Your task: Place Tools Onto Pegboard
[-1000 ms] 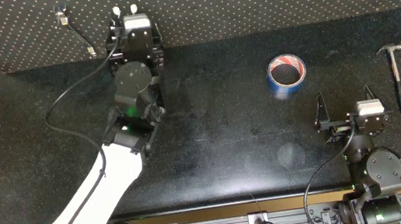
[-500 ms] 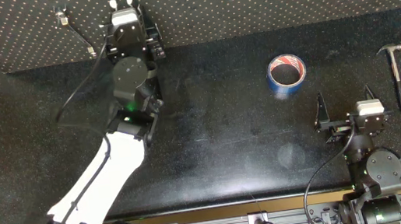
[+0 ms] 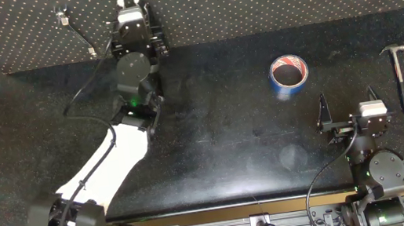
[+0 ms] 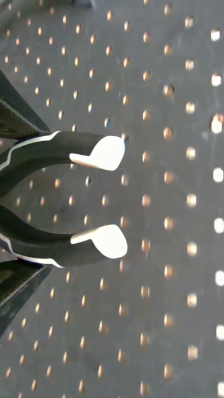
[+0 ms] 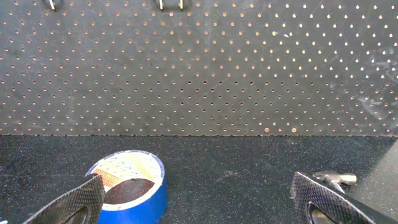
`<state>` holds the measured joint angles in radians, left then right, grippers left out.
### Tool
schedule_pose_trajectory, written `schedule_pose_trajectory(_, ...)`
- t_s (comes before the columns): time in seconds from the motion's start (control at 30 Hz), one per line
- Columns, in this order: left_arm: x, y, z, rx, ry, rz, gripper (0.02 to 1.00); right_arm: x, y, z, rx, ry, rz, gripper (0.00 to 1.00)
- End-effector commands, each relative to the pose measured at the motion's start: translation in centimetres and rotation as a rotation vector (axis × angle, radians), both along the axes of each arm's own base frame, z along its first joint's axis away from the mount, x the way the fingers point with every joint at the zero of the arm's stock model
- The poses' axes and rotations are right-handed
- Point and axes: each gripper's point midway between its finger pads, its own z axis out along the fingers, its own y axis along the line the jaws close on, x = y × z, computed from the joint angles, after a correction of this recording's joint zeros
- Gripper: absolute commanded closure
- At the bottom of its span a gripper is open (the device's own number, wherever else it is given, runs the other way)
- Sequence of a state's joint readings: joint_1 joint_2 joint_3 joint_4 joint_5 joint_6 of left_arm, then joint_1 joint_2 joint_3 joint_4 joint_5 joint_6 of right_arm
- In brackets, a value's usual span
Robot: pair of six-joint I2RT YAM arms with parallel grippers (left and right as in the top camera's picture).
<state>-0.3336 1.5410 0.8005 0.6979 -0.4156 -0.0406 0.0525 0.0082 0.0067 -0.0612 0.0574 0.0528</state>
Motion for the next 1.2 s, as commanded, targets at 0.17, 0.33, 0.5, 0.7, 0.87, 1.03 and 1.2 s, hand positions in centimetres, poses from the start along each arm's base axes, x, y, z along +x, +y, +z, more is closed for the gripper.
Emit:
schedule_pose_trajectory(0.17,0.9,0.5,0.2,-0.044,-0.017,-0.015,0.989,0.0,-0.3,-0.1,-0.014,0.003,-0.014,0.023)
schedule_pose_trajectory(0.33,0.9,0.5,1.5,-0.053,-0.072,-0.015,0.991,0.0,-0.3,-0.1,-0.014,0.003,-0.014,0.023)
schedule_pose_trajectory(0.5,0.9,1.2,1.7,-0.052,-0.081,0.024,0.989,0.0,-0.3,-0.1,-0.014,0.003,-0.014,0.023)
schedule_pose_trajectory(0.7,0.9,0.7,0.7,-0.047,-0.038,-0.002,0.989,0.0,-0.3,-0.1,-0.014,0.003,-0.014,0.023)
schedule_pose_trajectory(0.87,1.1,0.7,0.2,-0.103,-0.032,-0.001,0.991,0.0,-0.3,-0.1,-0.014,0.003,-0.014,0.023)
schedule_pose_trajectory(1.03,1.1,0.6,-0.6,-0.094,-0.001,-0.003,0.989,0.0,-0.3,-0.1,-0.014,0.003,-0.014,0.023)
schedule_pose_trajectory(1.2,1.4,0.0,-2.6,-0.080,0.054,-0.027,0.989,0.0,-0.3,-0.1,-0.014,0.003,-0.014,0.023)
